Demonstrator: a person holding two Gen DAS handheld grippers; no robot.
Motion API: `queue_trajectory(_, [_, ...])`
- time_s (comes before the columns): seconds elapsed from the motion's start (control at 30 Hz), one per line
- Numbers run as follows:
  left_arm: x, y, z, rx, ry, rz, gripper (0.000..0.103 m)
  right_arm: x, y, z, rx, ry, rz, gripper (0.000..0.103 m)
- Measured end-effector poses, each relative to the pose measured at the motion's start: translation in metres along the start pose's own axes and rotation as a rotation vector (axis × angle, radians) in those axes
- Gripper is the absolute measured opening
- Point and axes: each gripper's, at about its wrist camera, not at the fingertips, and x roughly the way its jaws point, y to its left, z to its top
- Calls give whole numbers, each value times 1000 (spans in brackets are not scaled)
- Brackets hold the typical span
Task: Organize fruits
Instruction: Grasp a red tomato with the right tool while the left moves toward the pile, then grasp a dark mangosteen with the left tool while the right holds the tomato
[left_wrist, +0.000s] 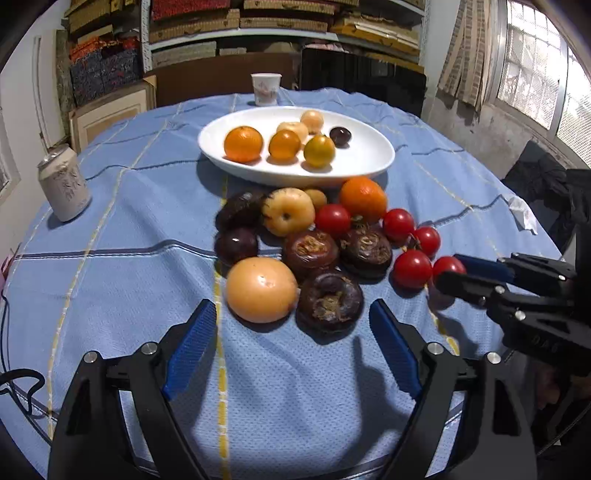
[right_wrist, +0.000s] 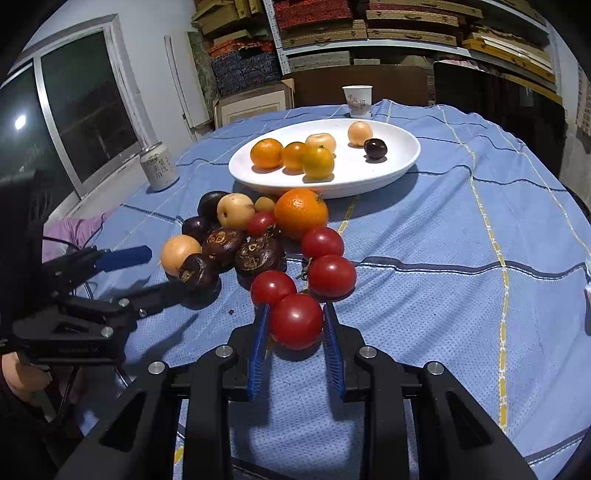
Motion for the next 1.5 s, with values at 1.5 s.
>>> queue_trajectory(1.5, [3,-18,-2,-39,-3,-101,40,-9,-7,-1,32,-36,40,30])
